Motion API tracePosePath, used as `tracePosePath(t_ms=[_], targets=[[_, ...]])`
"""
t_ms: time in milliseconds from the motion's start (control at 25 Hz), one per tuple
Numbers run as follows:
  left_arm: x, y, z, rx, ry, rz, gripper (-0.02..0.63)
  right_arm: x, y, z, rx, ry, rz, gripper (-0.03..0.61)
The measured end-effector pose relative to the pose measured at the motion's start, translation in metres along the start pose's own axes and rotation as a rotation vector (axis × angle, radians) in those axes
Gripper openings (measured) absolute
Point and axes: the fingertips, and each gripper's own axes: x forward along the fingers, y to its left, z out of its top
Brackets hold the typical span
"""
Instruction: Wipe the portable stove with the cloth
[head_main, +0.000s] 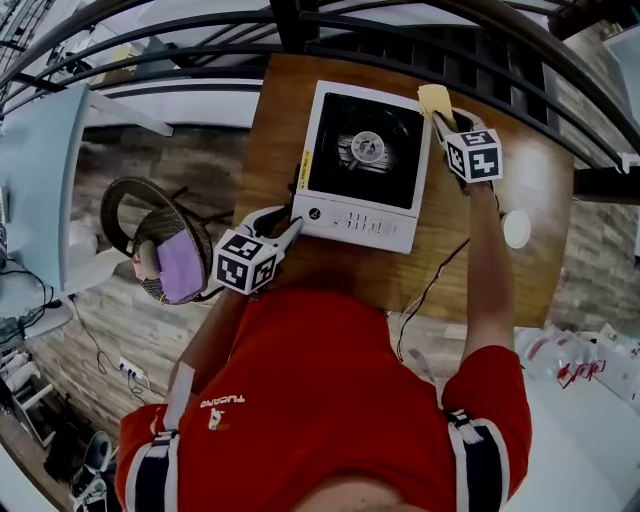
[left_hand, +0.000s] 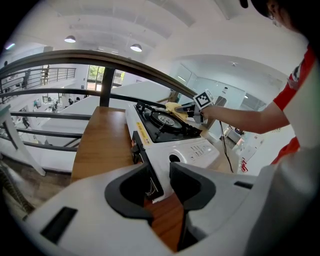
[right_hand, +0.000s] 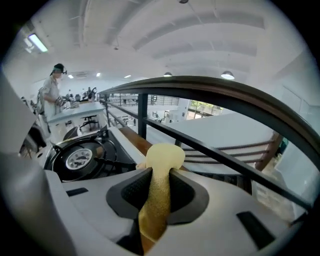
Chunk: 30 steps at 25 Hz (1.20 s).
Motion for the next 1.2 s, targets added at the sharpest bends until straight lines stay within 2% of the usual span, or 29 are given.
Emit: tracePosePath(t_ms=[240, 600, 880, 1200], targets=[[0.0, 0.0, 0.001, 0.002, 0.008, -0.001, 0.135, 0.009, 0.005, 0.009, -0.27, 0.042, 0.186, 0.091], [0.0, 0.0, -0.001, 0.004, 0.014, 0.007, 0.135, 0.026, 0.02, 0.026, -0.455, 0.05, 0.398, 0.091], [-0.002, -0.002, 0.0, 0.002, 0.019, 0.008, 0.135, 0.042, 0.037, 0.04, -0.598, 0.053, 0.481, 0.091], [-0.005, -0.002, 0.004, -0.004, 0.006, 0.011, 0.135, 0.06, 0.07, 0.066, -0.699, 0.035, 0.553, 0.091]])
